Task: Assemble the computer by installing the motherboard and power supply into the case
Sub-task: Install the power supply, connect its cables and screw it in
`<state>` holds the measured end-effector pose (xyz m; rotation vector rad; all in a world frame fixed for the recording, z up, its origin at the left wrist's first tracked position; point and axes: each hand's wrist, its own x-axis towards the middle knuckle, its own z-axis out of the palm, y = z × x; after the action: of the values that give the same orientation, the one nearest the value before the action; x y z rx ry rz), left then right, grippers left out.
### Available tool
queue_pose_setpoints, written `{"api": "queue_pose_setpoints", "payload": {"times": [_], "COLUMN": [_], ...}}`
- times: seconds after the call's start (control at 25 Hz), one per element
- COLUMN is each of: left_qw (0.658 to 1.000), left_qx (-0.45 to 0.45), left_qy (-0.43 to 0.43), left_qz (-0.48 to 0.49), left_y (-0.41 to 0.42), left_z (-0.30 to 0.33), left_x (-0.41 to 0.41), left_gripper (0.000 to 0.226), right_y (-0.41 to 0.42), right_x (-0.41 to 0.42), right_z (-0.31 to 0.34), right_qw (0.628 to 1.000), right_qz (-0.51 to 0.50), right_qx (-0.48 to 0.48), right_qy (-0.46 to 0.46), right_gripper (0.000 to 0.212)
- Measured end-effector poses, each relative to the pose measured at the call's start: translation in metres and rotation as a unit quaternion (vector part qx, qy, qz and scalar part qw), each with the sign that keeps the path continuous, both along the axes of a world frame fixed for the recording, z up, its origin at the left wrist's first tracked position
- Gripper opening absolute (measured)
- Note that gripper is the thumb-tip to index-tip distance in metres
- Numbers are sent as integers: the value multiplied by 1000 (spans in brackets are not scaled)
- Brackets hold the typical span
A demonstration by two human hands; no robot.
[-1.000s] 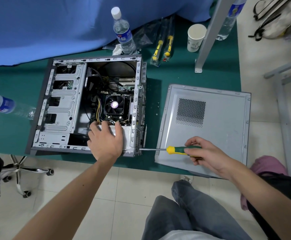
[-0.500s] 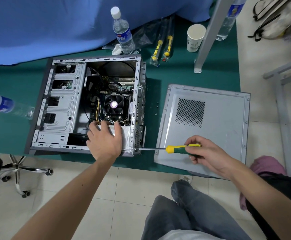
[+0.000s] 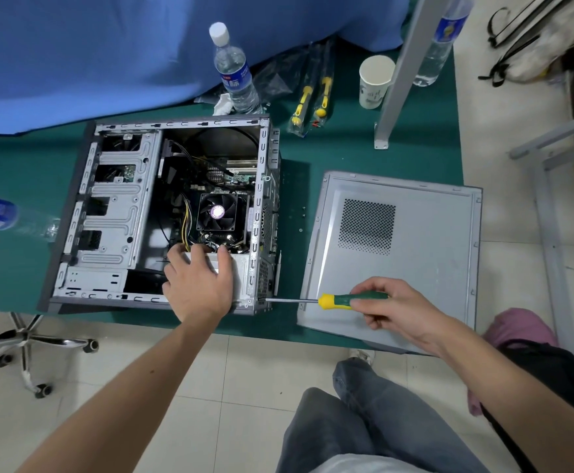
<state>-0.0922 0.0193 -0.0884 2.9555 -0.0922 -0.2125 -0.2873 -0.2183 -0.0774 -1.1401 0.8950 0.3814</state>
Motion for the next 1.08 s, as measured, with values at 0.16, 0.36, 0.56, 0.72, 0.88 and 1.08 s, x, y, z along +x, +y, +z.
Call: {"api": "queue_pose_setpoints", "payload": {"times": [0.16, 0.36, 0.56, 0.72, 0.88, 1.08], "left_qw": [1000, 1000, 1000, 1000, 1000, 1000], "left_qx": [3, 8, 4, 10, 14, 12], "left_qy": [0, 0, -1, 1, -1, 0], "left_qz": [-2, 1, 2, 2, -2, -12], "left_y": [0, 2, -1, 1, 2, 3], "left_z": [-2, -1, -1, -2, -2, -5], "left_x": [1, -1, 1, 1, 3, 2], "left_gripper": [48, 56, 56, 57, 57, 55], "right_y": [-3, -4, -8, -8, -13, -27], "right_x": [0, 4, 7, 8, 8, 11], "right_z": [3, 7, 8, 6, 1, -15], "right_qw": [999, 996, 994, 993, 994, 995], "right_qz": [41, 92, 110, 114, 105, -66], "right_qx": [11, -20, -22, 6, -6, 74], "right_qy": [26, 2, -14, 16, -11, -20], "right_gripper": [21, 12, 14, 23, 20, 32]}}
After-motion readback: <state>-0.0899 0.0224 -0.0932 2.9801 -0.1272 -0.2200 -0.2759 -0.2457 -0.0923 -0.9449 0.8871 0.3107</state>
